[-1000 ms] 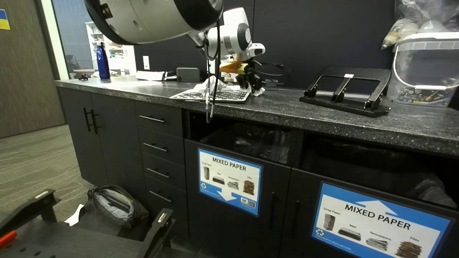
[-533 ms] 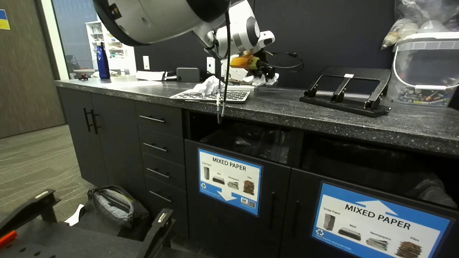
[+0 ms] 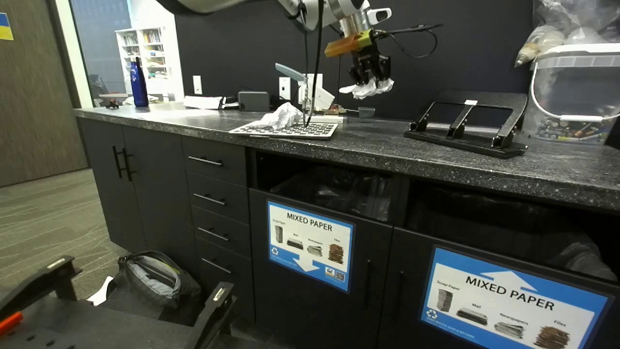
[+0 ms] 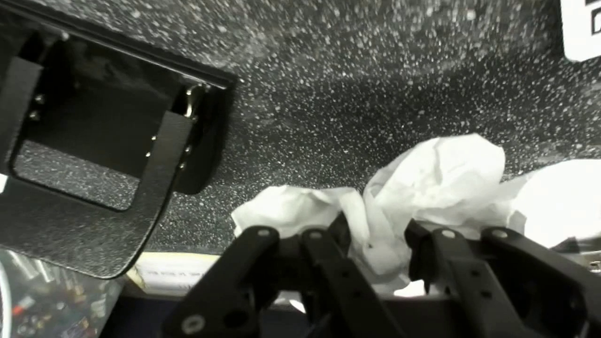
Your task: Put the white pieces of paper in the left bin
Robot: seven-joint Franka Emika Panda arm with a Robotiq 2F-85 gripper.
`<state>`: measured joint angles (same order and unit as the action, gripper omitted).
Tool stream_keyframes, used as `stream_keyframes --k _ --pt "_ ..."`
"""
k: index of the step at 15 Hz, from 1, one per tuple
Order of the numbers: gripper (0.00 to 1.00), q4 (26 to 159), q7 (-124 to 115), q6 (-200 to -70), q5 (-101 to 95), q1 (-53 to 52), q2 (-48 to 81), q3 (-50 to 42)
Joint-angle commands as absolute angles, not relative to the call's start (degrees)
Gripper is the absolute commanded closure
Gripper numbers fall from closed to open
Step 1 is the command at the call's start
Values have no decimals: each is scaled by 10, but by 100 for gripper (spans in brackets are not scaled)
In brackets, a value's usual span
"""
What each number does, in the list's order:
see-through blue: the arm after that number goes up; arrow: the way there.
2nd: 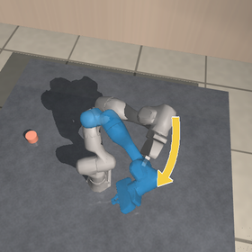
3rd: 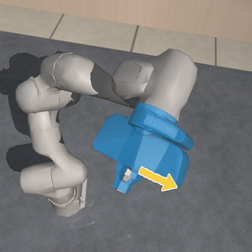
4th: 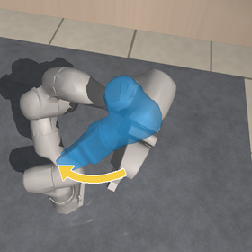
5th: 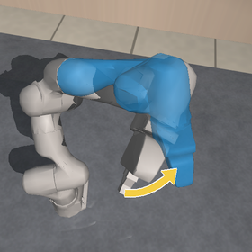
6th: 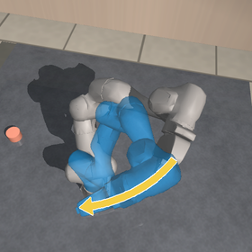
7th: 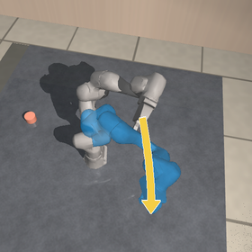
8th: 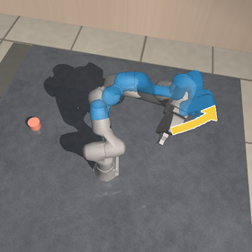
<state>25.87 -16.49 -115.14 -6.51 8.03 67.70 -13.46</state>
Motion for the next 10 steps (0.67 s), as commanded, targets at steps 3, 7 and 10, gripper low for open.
stream_keyframes --k 3,7,10 --pt "92 284 -75 -897 -89 65 572 -124" --pt "92 281 -36 -728 -106 63 550 -119" --pt "92 269 25 -655 -85 77 560 -91"
